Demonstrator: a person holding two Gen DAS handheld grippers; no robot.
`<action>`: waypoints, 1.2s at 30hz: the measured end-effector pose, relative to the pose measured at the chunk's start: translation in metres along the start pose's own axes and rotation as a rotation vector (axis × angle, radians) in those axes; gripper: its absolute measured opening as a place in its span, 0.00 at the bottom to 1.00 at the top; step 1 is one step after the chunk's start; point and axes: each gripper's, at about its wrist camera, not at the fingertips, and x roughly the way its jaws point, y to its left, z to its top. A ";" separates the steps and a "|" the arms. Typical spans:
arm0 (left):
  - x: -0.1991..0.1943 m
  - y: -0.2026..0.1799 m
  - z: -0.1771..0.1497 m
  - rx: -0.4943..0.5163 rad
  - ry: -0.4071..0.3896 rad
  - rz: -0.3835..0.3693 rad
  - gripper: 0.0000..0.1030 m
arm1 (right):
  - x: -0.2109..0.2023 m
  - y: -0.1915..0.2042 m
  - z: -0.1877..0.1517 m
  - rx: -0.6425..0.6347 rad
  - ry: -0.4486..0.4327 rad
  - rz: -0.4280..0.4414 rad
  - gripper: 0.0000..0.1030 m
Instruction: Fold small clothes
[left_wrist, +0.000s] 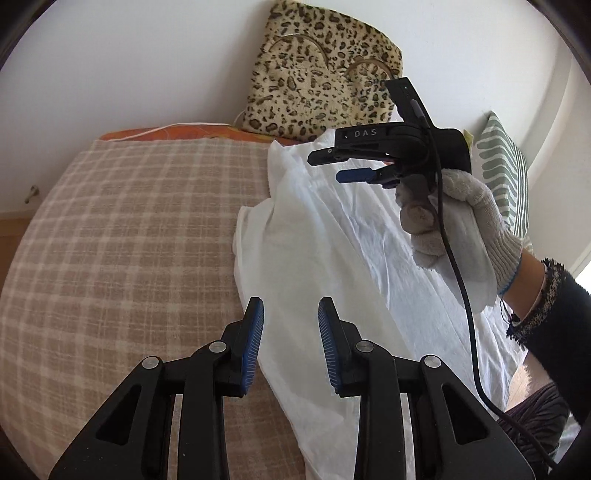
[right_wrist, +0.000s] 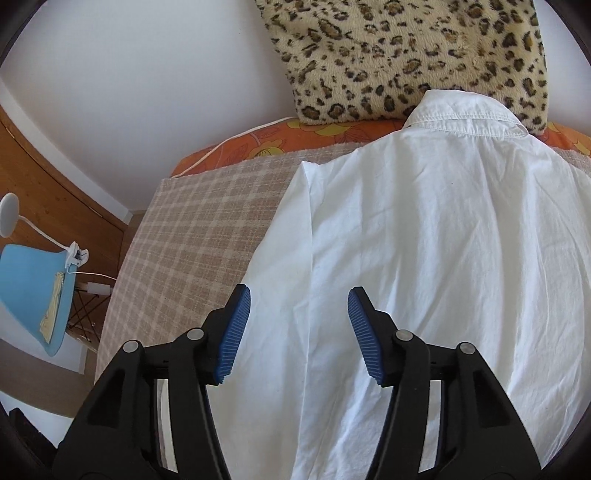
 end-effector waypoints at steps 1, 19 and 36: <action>0.010 0.010 0.010 -0.036 0.008 -0.018 0.28 | 0.000 -0.001 0.004 0.010 -0.010 0.003 0.65; 0.094 0.069 0.046 -0.259 0.014 0.044 0.02 | 0.080 0.004 0.031 -0.039 0.070 -0.135 0.03; -0.003 0.006 0.041 -0.047 -0.066 0.069 0.16 | -0.126 -0.026 -0.041 -0.013 -0.134 -0.043 0.51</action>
